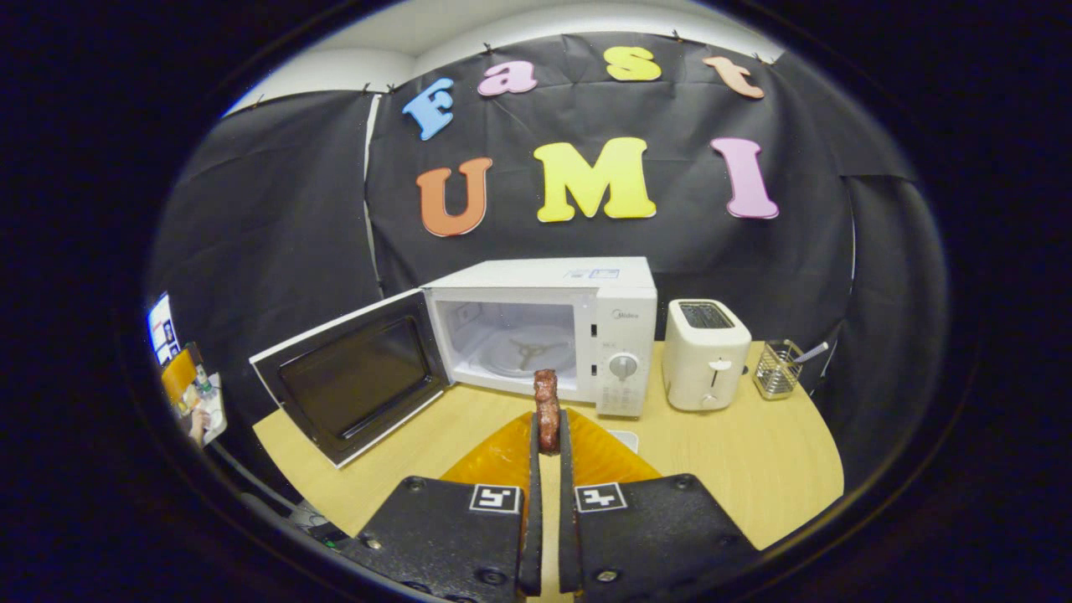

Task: Open the microwave oven with the left hand, put the food in, and close the microwave oven.

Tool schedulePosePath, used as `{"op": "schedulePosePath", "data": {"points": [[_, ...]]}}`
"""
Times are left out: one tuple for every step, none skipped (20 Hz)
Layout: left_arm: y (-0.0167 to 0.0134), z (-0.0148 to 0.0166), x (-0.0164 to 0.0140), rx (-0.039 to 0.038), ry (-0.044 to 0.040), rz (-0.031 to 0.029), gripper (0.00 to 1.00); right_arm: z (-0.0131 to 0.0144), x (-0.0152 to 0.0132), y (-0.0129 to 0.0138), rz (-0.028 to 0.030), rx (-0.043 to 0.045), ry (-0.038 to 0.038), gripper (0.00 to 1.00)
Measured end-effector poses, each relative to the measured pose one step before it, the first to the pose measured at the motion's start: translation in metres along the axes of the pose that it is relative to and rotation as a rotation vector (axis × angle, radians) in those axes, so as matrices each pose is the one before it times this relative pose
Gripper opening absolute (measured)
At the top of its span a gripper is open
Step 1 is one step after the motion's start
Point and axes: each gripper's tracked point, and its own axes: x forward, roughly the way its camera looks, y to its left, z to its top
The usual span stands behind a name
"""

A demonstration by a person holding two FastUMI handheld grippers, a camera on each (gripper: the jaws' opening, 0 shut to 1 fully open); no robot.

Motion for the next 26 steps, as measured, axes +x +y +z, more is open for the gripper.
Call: {"op": "schedulePosePath", "data": {"points": [[0.0037,-0.00226,0.00152,0.00423,0.00579,0.00537,0.93,0.00097,0.00806,0.00744,0.00239,-0.00644,-0.00357,0.11],[0.00363,-0.00079,0.00139,0.00241,0.00394,0.00582,0.93,0.0006,0.00961,0.00761,0.00709,0.0002,0.0025,0.11],[0.00255,-0.00036,0.00267,-0.00062,0.00266,0.00617,0.93,-0.00043,0.01077,0.00787,0.0087,0.00585,0.00626,0.11],[0.00406,0.00057,0.00056,-0.00164,0.00172,0.00869,0.93,0.00111,0.0113,0.00755,0.00907,0.01175,0.00569,0.11],[0.00459,-0.00036,0.00183,0.00078,0.00167,0.01309,0.93,0.00096,0.01285,0.00807,0.01022,0.00978,0.00435,0.11],[0.00631,0.00036,0.00213,0.00542,0.00071,0.01501,0.93,0.00138,0.0125,0.0065,0.00681,0.00868,-0.00093,0.11],[0.00708,0.00069,0.00161,0.00829,-0.00176,0.01907,0.93,0.00271,0.01338,0.00548,0.00342,0.01106,-0.00569,0.11],[0.00668,0.00081,0.00238,0.00893,0.00173,0.0176,0.93,0.00188,0.01381,0.00504,0.00106,0.00833,-0.00551,0.11],[0.00642,-0.00027,0.00315,0.00352,0.00236,0.01794,0.93,0.00134,0.01403,0.00379,-0.004,0.00627,-0.00541,0.11],[0.00568,0.00011,0.00238,-0.00012,0.00306,0.01493,0.93,0.00107,0.01348,0.00257,-0.01056,0.00326,-0.00325,0.11],[0.00542,0.00034,0.00596,0.00062,0.0085,0.0073,0.93,0.00087,0.01235,0.00281,-0.01285,0.00002,-0.00614,0.11],[0.00416,-0.00103,0.00333,0.00126,0.00683,0.0079,0.93,0.00223,0.0122,0.00283,-0.01254,0.00248,-0.00878,0.11],[0.00512,-0.00156,0.00229,0.00186,0.00768,0.01214,0.93,0.0025,0.0113,0.00398,-0.01287,0.00332,-0.01412,0.11],[0.00389,-0.00244,0.00203,-0.00204,0.00849,0.01009,0.93,0.00355,0.01181,0.00362,-0.01377,0.00212,-0.01444,0.11],[0.00397,-0.0015,0.00306,-0.00412,0.00884,0.00553,0.93,0.00293,0.01163,0.00212,-0.01501,0.00274,-0.01529,0.11],[0.00209,-0.0015,0.00187,-0.00425,0.00523,0.00212,0.93,0.0029,0.01207,0.00335,-0.01305,-0.0002,-0.01093,0.11],[0.00209,-0.00189,0.00163,-0.00373,0.00429,0.00379,0.93,0.00021,0.0115,0.0036,-0.01037,0.00066,-0.00591,0.11],[0.00323,-0.00095,0.00169,-0.00307,0.00143,0.00679,0.93,-0.00102,0.01156,0.00368,-0.00401,-0.00196,-0.00247,0.11],[0.00358,-0.00095,0.00173,-0.00766,0.00277,0.01176,0.93,-0.00069,0.01352,0.00382,-0.00536,0.00161,-0.00111,0.11],[0.00057,-0.00299,0.00076,-0.00117,0.00958,-0.00188,0.93,-0.00172,0.01336,0.00194,-0.00986,0.00254,0.00323,0.11],[-0.00335,-0.00322,0.0006,0.00762,0.00751,-0.00747,0.93,-0.0028,0.01241,0.00137,-0.01267,0.00303,0.00608,0.11],[0.00138,0.00075,-0.00137,0.01198,-0.00021,0.00204,0.93,0.00008,0.01189,0.00112,-0.01149,0.00179,-0.00261,0.11],[0.00478,0.00148,-0.00157,0.01266,-0.00735,0.00575,0.93,-0.0002,0.01194,0.00135,-0.0073,0.00746,-0.00239,0.11],[0.00238,0.00143,-0.00059,0.00814,-0.00718,0.00353,0.93,-0.00127,0.0106,0.00083,-0.00454,0.01375,0.00478,0.11],[0.00338,0.00004,0.00034,0.00192,-0.00605,0.00434,0.93,-0.00278,0.01019,0.00009,-0.00351,0.02061,0.01117,0.11],[0.00327,0.00046,0.00061,-0.00073,-0.00523,0.00358,0.93,-0.00281,0.00938,0.00028,-0.00685,0.02322,0.01143,0.11]]}}
